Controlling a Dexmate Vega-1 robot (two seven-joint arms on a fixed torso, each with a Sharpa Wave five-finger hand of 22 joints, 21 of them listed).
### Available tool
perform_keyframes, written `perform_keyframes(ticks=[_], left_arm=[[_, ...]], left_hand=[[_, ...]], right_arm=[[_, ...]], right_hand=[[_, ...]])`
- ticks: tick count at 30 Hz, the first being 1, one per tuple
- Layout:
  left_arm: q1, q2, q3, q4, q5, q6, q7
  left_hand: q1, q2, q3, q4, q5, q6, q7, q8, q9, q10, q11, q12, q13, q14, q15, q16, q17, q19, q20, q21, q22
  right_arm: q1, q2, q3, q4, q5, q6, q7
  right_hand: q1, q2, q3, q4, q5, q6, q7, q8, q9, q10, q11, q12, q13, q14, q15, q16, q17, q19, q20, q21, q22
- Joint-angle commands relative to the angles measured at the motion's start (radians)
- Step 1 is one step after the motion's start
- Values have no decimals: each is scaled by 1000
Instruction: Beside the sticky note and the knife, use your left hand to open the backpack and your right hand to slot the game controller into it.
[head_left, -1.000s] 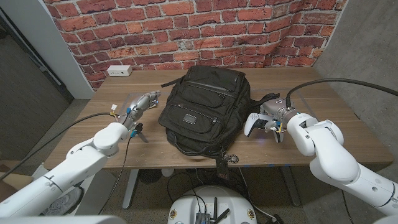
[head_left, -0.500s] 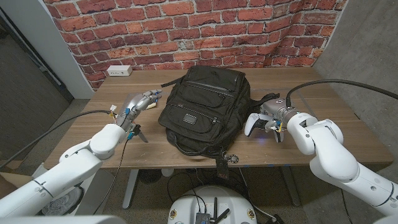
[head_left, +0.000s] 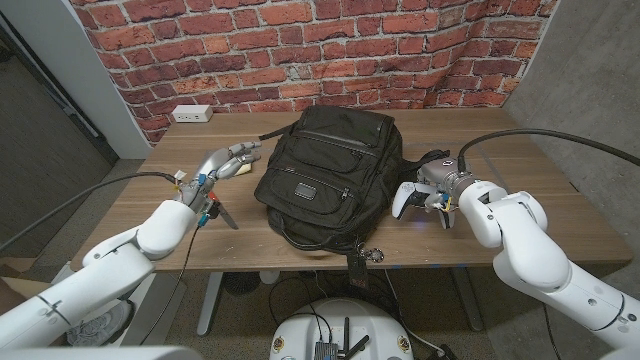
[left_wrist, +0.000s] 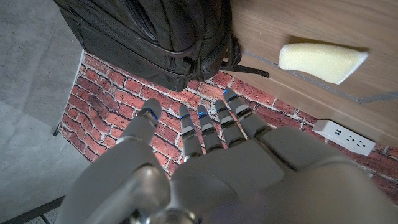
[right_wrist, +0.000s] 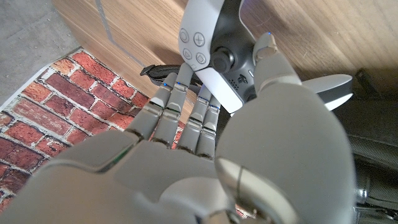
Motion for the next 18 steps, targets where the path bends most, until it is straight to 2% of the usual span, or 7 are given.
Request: perform_keyframes(ticks=[1,8,18], left_arm=[[42,14,-48,-11,143,-21,0],[52,22,-62,-1,248,-41,5],[91,23,-95,3,376,-71,15]], left_hand=[[32,-22,-11,-3,6,9,-8,2,2,9,-11,-6,5,2,-121,-4,0,10,-46,-7,2],[77,-64,-27,-1,4,8,-17,-3,2,18,-19,-11,4,-2,-135,-6,1,1,-92,-15,1],[117,-94,-40,0,3,20,-24,-2,2,19,-32,-17,4,-2,-154,-7,1,6,-104,-16,0]], right_arm=[[-2,37,-14,2,-60,2,28],[-3,74,-23,8,-101,10,40],[-12,119,-22,8,-153,27,67]], right_hand=[[102,112,1,10,3,57,-49,6,2,103,-90,-3,3,98,-243,-1,45,11,-131,-4,4],[102,113,-2,12,3,59,-48,6,2,105,-89,-5,5,99,-243,-5,45,13,-131,-4,4],[108,114,-3,10,3,61,-51,6,2,107,-89,-8,7,101,-245,-8,46,16,-133,-3,4]])
